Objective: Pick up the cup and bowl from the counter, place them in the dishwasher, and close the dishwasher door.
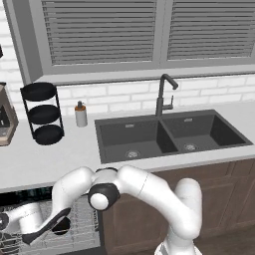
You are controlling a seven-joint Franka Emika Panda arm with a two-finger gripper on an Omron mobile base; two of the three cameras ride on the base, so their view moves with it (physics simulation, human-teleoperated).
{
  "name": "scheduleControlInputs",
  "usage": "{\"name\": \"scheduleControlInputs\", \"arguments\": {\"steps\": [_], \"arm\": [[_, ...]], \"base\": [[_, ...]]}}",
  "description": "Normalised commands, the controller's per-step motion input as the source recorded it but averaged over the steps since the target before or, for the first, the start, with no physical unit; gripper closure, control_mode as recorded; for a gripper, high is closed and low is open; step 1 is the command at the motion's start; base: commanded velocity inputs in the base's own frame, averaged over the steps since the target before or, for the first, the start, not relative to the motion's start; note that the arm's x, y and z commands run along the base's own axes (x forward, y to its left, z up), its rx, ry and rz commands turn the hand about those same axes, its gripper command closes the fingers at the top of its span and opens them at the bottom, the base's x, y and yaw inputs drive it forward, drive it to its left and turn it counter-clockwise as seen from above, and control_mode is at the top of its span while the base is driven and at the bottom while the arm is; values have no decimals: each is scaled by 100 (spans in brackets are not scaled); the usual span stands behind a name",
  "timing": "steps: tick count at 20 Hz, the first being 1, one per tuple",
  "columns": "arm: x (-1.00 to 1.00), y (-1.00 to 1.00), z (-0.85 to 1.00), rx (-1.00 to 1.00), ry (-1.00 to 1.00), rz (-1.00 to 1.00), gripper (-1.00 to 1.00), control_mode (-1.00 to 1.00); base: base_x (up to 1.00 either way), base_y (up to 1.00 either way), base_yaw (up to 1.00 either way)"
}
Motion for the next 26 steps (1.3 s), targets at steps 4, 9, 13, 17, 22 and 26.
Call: {"name": "scheduleControlInputs", "arguments": {"steps": [4, 9, 13, 17, 22, 26], "arm": [[17, 0, -55, 2, 7, 23, 100, -100], [27, 0, -60, 0, 9, 19, 100, -100], [17, 0, -46, 0, 11, 17, 100, -100], [1, 0, -33, 0, 10, 15, 100, -100], [0, 0, 0, 0, -1, 1, -100, -100], [-17, 0, 1, -1, -3, 0, -100, -100]], "base": [[0, 0, 0], [0, 0, 0], [0, 0, 0], [0, 0, 0], [0, 0, 0], [0, 0, 0]]}}
